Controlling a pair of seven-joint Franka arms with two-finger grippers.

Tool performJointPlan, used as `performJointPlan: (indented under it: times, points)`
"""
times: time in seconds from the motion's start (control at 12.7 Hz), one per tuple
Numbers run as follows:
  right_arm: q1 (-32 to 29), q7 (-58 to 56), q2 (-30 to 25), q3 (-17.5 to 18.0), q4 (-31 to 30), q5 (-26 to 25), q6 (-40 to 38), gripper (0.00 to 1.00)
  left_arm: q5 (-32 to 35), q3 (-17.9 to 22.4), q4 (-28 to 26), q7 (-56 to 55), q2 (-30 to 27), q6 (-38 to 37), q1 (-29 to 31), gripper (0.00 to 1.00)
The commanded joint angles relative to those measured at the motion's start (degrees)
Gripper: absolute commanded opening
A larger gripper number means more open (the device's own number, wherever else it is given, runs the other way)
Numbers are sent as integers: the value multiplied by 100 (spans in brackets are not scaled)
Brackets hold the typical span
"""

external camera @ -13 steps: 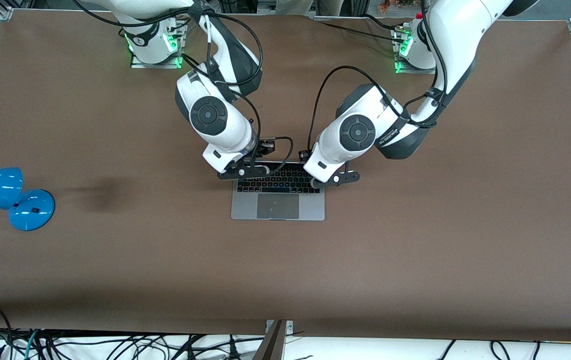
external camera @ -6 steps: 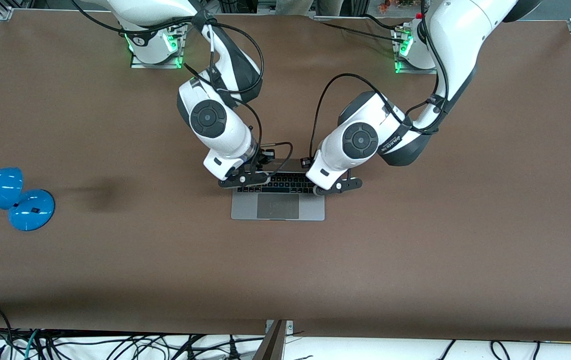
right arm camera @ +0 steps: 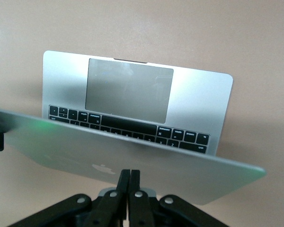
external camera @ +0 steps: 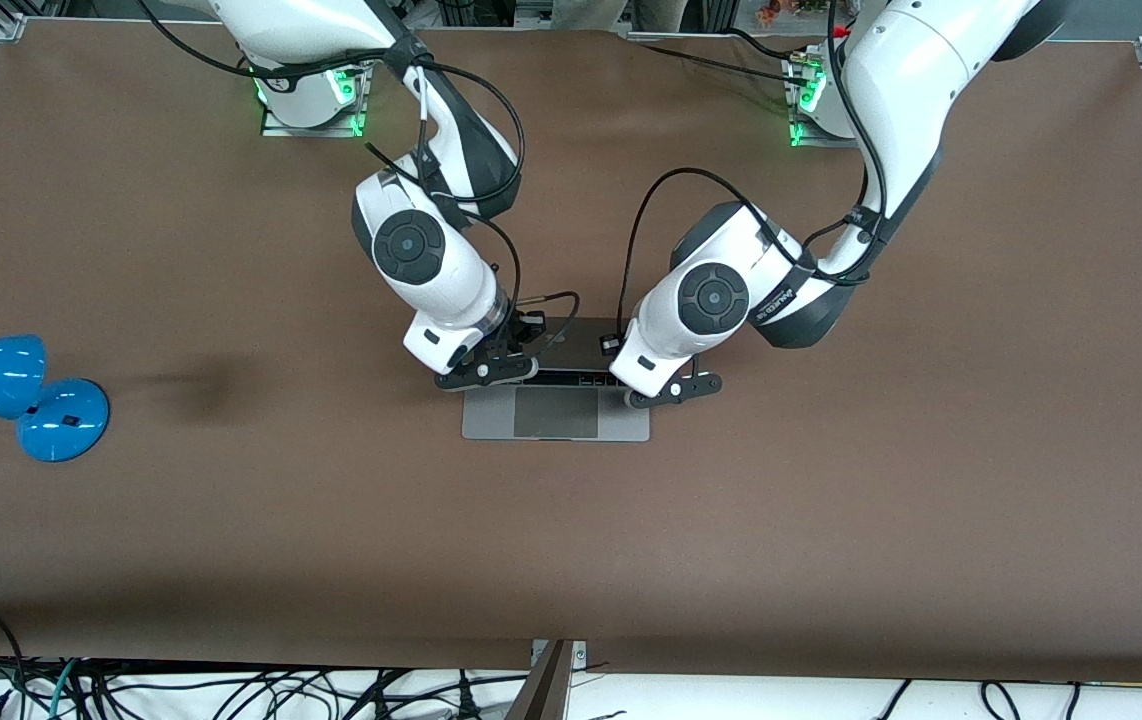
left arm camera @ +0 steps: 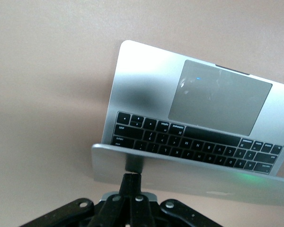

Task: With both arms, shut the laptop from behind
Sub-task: 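Push the screen down toward the keyboard with both grippers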

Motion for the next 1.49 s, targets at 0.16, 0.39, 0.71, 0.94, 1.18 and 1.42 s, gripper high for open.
performJointPlan:
  times: [0.16,0.39,0.71,0.94,1.18,1.42]
  points:
    - [-19,-536,251,-77,-1,-61,536,6,201,194,253,-69,288,326,-182,0]
    - [-19,-563,339,-86,-1,-70,651,6,192,440,349,-42,376,450,-358,0]
    - [-53,-852,506,-95,-1,-52,1064,6,201,458,376,-33,447,494,-367,0]
    - [-124,-1046,620,-86,-1,-43,1292,6,245,458,376,-33,482,503,-367,0]
    - [-124,-1055,691,-86,-1,-52,1328,6,254,458,367,-33,517,634,-393,0]
    - [-133,-1195,787,-86,-1,-52,1609,6,254,536,376,-33,578,713,-411,0]
